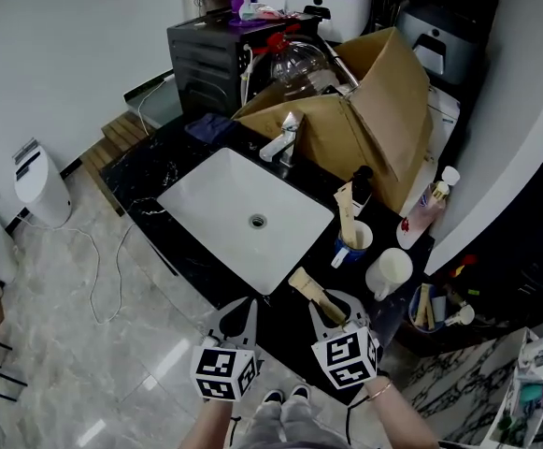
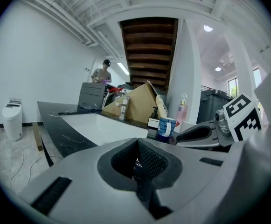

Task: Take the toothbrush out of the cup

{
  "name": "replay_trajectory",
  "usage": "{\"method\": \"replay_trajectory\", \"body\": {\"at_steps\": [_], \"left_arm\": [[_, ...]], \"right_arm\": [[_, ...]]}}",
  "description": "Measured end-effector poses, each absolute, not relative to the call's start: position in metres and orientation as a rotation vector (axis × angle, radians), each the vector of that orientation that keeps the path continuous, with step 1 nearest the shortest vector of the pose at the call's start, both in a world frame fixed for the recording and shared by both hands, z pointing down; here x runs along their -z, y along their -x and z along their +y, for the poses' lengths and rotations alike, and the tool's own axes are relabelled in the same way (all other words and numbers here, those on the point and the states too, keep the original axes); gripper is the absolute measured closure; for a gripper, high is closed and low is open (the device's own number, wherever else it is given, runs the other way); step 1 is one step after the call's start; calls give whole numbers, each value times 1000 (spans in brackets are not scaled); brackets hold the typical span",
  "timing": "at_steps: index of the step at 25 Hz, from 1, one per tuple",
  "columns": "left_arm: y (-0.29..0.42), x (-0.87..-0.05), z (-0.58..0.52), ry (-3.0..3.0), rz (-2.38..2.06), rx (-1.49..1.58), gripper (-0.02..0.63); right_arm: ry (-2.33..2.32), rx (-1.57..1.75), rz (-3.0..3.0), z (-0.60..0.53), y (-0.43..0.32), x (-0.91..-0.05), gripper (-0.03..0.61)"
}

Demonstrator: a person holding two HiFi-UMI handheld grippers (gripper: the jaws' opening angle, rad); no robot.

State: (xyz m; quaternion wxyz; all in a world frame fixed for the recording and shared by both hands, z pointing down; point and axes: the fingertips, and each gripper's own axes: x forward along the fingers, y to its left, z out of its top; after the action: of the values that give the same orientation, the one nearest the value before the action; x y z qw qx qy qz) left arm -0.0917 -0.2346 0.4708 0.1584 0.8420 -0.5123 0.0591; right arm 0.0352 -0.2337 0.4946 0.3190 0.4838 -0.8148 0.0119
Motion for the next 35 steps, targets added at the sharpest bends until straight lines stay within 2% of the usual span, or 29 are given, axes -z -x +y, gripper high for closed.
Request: {"method": "replay_trajectory", "body": {"at_steps": [16, 23, 35], "left_arm": [[32, -432, -262, -2593, -1312, -155, 612], [15, -425, -280, -2630, -1285, -154, 612], [34, -441, -302, -2547, -1352, -146, 612]], "right_arm": [[-1686, -11, -2283, -285, -84, -372, 446], [-1685, 1, -2204, -326, -97, -371, 413], [-1580, -120, -2116, -376, -98, -412, 401]]}}
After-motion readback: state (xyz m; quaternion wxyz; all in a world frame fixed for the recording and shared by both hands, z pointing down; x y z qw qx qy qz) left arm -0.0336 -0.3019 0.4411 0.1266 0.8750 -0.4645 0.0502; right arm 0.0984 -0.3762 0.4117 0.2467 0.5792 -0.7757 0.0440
